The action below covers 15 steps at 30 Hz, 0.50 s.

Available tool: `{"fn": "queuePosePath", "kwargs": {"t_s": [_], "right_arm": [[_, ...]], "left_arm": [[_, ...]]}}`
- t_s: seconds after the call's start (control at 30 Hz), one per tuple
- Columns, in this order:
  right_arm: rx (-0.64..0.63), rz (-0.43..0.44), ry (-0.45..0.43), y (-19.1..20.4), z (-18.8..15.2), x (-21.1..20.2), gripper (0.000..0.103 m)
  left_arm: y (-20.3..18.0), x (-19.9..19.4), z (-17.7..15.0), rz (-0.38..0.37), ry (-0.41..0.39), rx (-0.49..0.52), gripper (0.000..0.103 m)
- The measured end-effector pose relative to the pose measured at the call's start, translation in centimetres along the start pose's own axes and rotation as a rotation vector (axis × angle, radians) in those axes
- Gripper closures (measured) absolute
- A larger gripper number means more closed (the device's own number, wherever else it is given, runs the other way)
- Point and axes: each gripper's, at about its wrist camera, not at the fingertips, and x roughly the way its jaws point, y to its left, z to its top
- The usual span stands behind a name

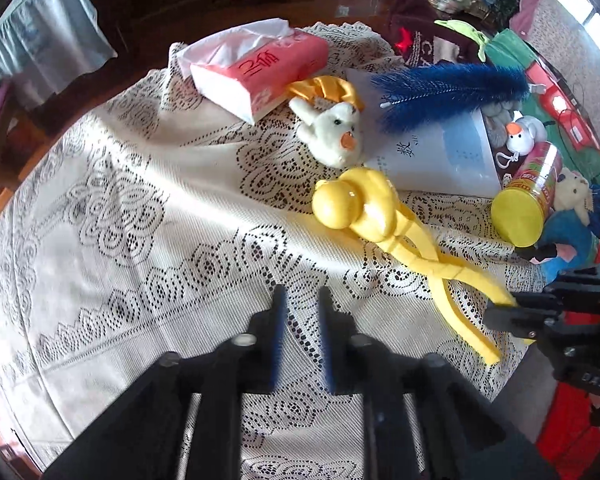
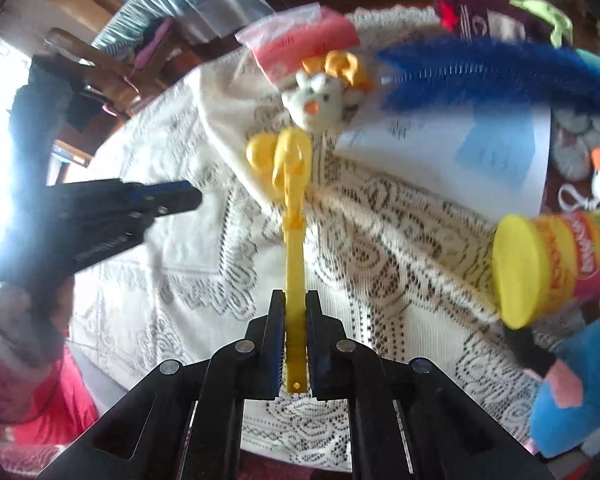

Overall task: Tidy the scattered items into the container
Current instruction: 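Close the left gripper on the tongs' scoop while the right holds the handle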

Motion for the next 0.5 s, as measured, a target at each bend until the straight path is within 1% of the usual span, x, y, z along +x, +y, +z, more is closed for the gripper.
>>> {"fn": "queuePosePath", "kwargs": {"t_s": [0.03,0.07,0.13,0.27,0.4,0.5], "right_arm": [[0.017,0.001,0.011,-0.5,-0.4,0.2,0.094],[0.035,-0.001,0.02,-1.1,-0.9,0.4,0.093],[0.071,-0.004,0.036,-2.4,-1.8,0.7,0.093],[0.124,-0.024,0.04,-4.9,-2.7,0.8,0.09],[0.18,-0.017,0.008,-6.8,-3.1,0.2,0.078],[0.204,-0.004,0.0,-7.7,-3.3,0.2,0.075]], "left_arm": [[0.0,0.0,0.0,0.003,-0.008,-0.005,0.042],[0.0,-0.1,0.1,0.005,-0.023,-0.008,0.032],[-0.4,-0.2,0.4,0.001,-0.044,-0.005,0.031],[-2.3,1.0,2.0,0.0,-0.036,0.038,0.031],[-4.7,2.9,4.0,-0.026,-0.016,0.07,0.031],[-6.4,4.2,5.4,-0.04,-0.002,0.085,0.031]]}}
